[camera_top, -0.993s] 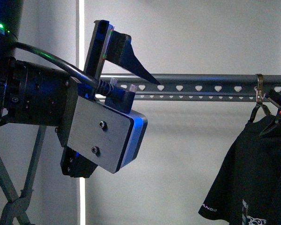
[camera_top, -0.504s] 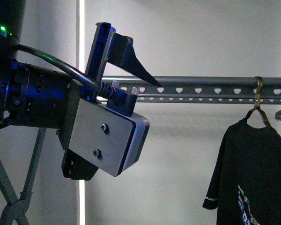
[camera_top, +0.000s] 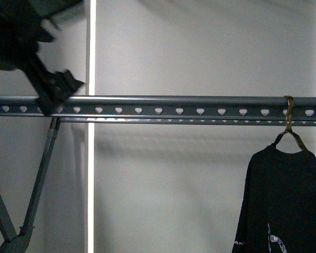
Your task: Hang clothes on hanger
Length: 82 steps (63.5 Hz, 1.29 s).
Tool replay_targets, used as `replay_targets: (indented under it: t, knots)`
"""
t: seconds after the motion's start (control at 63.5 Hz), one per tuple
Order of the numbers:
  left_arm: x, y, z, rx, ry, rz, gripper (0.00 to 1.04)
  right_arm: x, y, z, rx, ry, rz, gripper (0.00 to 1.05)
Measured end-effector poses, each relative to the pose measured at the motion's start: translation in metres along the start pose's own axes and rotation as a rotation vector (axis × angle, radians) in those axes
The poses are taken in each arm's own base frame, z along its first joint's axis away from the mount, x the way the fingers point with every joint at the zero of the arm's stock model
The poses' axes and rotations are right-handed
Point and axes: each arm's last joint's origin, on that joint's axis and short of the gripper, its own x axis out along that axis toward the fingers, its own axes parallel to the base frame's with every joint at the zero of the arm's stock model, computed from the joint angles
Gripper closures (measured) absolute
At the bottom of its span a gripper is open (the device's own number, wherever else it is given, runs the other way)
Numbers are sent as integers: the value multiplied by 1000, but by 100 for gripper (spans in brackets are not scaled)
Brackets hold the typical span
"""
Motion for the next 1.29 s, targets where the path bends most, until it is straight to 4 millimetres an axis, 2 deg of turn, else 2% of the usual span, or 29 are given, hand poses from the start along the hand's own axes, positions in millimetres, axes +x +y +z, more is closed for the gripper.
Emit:
replay_targets:
  t: [0.063,0.095,0.173,0.331,0.457,0.583,0.851,0.993,1.135,1.292]
  knots:
    - [-12,14,-16,-164,114,100,7,0,-2,2,-5,-39,-50,7]
    - [-24,22,-30,-309,208,154,7,0,-4,5,-17,-77,-86,7]
    - [-46,26,-45,-557,276,170,7,-1,-7,6,-18,-101,-139,7]
    - [-80,7,-40,-954,235,156,8,-4,-10,-13,14,-89,-218,7]
    - [-107,-19,-42,-954,244,51,29,-5,-9,-25,47,-85,-252,10]
    - [-132,-48,-58,-940,260,40,52,-6,-4,-35,76,161,-160,32]
    - [-172,-87,-80,-937,273,37,101,-8,-4,-40,79,166,-162,80]
    - [-188,-102,-88,-934,279,34,101,-8,-3,-45,80,175,-162,103]
    - [-206,-115,-95,-934,277,35,101,-10,-2,-57,82,174,-162,102]
    - [-217,-122,-98,-934,272,37,101,-10,-2,-57,82,172,-162,102]
